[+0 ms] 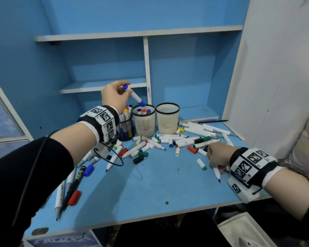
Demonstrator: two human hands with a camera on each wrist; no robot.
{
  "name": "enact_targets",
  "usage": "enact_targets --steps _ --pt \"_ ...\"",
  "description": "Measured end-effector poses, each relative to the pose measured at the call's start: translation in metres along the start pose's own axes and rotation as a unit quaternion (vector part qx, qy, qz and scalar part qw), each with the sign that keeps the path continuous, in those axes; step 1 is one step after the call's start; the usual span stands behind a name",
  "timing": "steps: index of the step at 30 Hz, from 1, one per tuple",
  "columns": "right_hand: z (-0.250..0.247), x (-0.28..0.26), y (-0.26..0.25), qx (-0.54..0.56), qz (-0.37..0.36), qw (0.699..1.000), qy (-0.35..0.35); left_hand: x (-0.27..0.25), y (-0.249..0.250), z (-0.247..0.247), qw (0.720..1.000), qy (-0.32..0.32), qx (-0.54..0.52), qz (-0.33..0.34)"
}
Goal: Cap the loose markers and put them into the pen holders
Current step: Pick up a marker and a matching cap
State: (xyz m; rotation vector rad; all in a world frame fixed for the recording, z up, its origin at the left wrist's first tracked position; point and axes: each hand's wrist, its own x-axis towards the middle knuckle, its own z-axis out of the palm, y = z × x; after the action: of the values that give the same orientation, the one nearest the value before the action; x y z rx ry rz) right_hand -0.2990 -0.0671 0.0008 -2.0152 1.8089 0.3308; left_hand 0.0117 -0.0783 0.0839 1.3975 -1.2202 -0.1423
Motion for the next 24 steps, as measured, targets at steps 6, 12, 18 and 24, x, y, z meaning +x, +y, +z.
enact_targets --steps 6,12,18,24 --pt "-0.006 0.007 0.019 0.278 -0.058 0.945 0.162 0.014 -0.013 0.017 0.999 -0.006 0.036 0.010" --pt "-0.006 -0.010 0.010 0.539 -0.152 0.810 0.173 0.006 -0.029 0.039 0.986 -0.079 0.145 0.036" --pt "0.005 -0.042 -0.006 0.631 -0.203 0.731 0.161 0.004 -0.051 0.056 0.968 -0.112 0.223 0.007" --pt "0.020 -0.047 -0.019 0.655 -0.224 0.699 0.180 -0.002 -0.044 0.055 0.939 -0.167 0.301 -0.012"
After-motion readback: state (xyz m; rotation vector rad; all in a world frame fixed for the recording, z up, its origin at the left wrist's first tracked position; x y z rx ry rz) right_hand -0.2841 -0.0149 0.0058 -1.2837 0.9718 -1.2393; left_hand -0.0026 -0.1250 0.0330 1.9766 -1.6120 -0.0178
